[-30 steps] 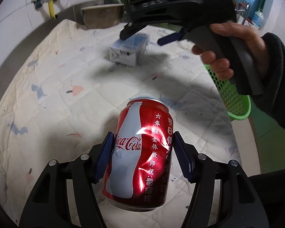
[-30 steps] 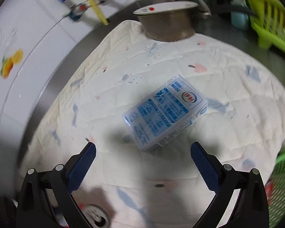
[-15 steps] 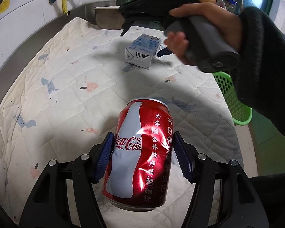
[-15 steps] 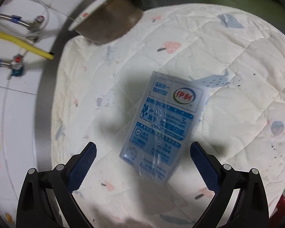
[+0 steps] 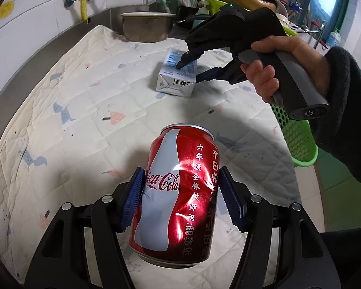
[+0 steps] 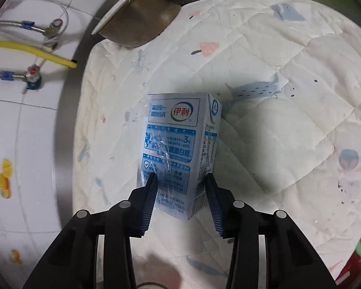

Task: Collect trash
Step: 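Drop the milk carton and Coca-Cola can into the green basket with both tools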

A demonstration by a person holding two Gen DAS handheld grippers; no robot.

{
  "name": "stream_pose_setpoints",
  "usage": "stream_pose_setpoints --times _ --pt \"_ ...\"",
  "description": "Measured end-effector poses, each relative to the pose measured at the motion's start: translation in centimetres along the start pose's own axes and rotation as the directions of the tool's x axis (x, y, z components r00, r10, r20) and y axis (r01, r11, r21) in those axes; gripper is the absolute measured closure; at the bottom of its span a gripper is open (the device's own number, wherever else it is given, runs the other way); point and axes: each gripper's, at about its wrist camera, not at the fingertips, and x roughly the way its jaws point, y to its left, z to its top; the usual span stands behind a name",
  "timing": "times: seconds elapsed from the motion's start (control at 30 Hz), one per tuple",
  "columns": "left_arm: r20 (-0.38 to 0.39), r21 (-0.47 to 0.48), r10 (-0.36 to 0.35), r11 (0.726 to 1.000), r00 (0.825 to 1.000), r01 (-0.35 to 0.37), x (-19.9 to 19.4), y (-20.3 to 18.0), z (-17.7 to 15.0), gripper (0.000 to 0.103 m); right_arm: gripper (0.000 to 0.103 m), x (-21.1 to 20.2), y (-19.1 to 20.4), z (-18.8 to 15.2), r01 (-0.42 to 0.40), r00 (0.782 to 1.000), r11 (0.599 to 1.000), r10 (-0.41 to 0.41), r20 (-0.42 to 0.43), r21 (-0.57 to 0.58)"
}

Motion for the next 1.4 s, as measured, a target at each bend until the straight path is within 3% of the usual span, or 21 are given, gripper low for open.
stream_pose_setpoints --times 0.1,0.13,0.2,0.27,0.53,0.63,0.8,1.0,1.13,1.17,1.2,1.27,1.4 --pt "0.001 -0.012 -0.007 1.0 1.0 0.007 0.0 -0.3 0.1 0.041 0.038 -0.4 -0.2 0.3 -0.013 1.0 1.0 0.013 0.016 -0.016" --pt "0.0 -0.018 -0.016 1.0 1.0 0.016 0.0 -0.4 0.1 0.041 0.025 -0.4 -0.3 0.3 -0.031 0.999 1.0 0.031 0.012 -0.008" --pt "0.001 -0.01 -0.016 1.0 1.0 0.016 0.0 -0.5 0.1 0.041 0.02 -0.5 -0.5 0.4 -0.063 0.998 0.997 0.063 0.015 0.033" --pt "0.002 -0.008 -0.02 1.0 1.0 0.02 -0.1 -0.4 0.1 0.041 0.02 -0.3 -0.1 0.4 -0.064 0.998 0.996 0.063 0.015 0.057" --pt "0.018 -0.037 -0.014 0.999 1.0 0.015 -0.3 1.0 -0.4 0.041 0.026 3.1 3.5 0.4 0.121 0.993 0.993 -0.121 0.003 0.005" --pt "0.018 -0.051 -0.009 0.999 1.0 0.01 -0.4 1.5 -0.7 0.041 0.025 3.7 3.5 0.4 0.145 0.989 0.989 -0.145 0.021 0.006" --pt "0.02 -0.063 -0.007 0.998 1.0 0.008 -0.5 1.8 -0.4 0.041 0.029 3.3 2.6 0.6 0.105 0.993 0.993 -0.107 0.04 0.055" --pt "0.023 -0.054 -0.016 0.998 1.0 0.017 -0.5 1.1 0.0 0.041 0.03 2.3 2.3 0.2 0.093 0.995 0.996 -0.093 0.037 0.001" --pt "0.023 -0.04 -0.02 0.999 1.0 0.02 -0.6 0.4 0.4 0.041 0.03 0.4 1.2 -0.7 0.032 0.999 0.999 -0.032 0.032 -0.018" --pt "0.02 -0.035 -0.021 0.999 1.0 0.021 -0.6 0.2 0.5 0.041 0.033 0.0 1.0 -0.9 0.024 0.999 0.999 -0.023 0.028 -0.026" --pt "0.019 -0.031 -0.023 0.999 1.0 0.023 -0.6 0.0 0.6 0.041 0.054 -0.8 0.4 -1.3 0.007 1.0 0.999 -0.006 0.022 -0.034" --pt "0.013 -0.016 -0.031 0.999 0.999 0.031 -0.4 -0.8 0.8 0.041 0.054 -2.6 -1.3 -2.0 -0.042 0.999 0.998 0.042 -0.002 -0.039" --pt "0.004 0.021 -0.045 0.999 0.999 0.045 0.1 -2.7 0.9 0.041 0.054 -5.1 -3.7 -3.3 -0.04 0.999 0.996 0.039 -0.008 -0.079"
